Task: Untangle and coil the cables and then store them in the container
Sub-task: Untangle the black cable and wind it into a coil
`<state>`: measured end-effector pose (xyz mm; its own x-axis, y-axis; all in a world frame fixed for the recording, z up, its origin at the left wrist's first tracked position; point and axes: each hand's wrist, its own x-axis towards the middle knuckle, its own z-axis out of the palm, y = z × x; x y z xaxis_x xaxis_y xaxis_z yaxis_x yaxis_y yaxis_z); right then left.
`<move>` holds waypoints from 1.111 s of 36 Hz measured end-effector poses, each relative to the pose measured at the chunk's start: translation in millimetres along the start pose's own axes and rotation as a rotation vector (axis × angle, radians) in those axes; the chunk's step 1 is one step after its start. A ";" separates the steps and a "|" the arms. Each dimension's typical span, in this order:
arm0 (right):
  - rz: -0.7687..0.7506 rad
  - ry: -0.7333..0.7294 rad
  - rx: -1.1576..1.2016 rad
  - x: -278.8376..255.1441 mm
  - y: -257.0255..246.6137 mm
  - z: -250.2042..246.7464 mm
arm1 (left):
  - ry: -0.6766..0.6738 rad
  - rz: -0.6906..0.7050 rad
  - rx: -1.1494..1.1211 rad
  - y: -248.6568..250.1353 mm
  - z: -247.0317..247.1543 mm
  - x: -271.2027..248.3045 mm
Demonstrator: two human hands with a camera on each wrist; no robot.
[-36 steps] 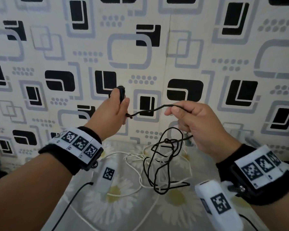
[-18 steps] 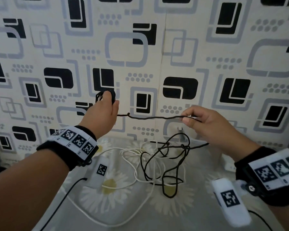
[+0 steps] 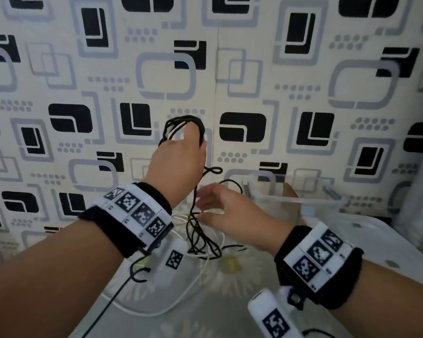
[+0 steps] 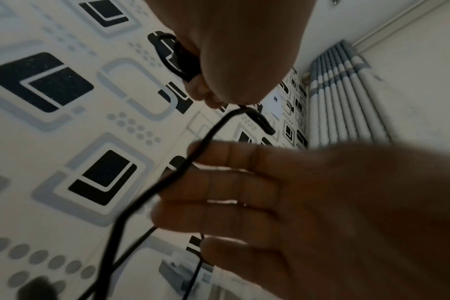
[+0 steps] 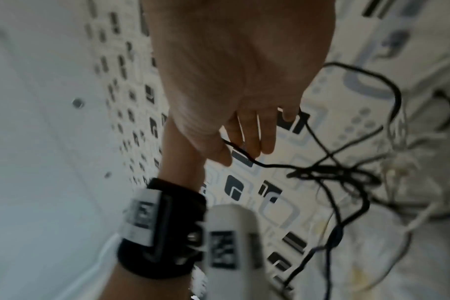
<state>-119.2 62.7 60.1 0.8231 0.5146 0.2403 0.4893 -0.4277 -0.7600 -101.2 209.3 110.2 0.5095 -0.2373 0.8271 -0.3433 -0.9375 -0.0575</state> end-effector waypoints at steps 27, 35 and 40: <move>0.024 0.500 0.009 -15.9 34.0 -41.6 | -0.291 0.215 0.157 5.8 11.7 -45.0; -0.020 0.228 -0.325 -25.2 40.3 -45.0 | -0.397 0.133 0.036 -9.3 5.0 -54.2; -0.004 0.121 -0.334 -24.4 42.7 -48.9 | -0.597 0.177 0.073 -0.8 -4.2 -55.6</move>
<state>-104.3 -4.5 51.4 0.8394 0.4336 0.3278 0.5434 -0.6554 -0.5246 -132.5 224.3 66.6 0.8098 -0.4722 0.3482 -0.4189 -0.8809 -0.2204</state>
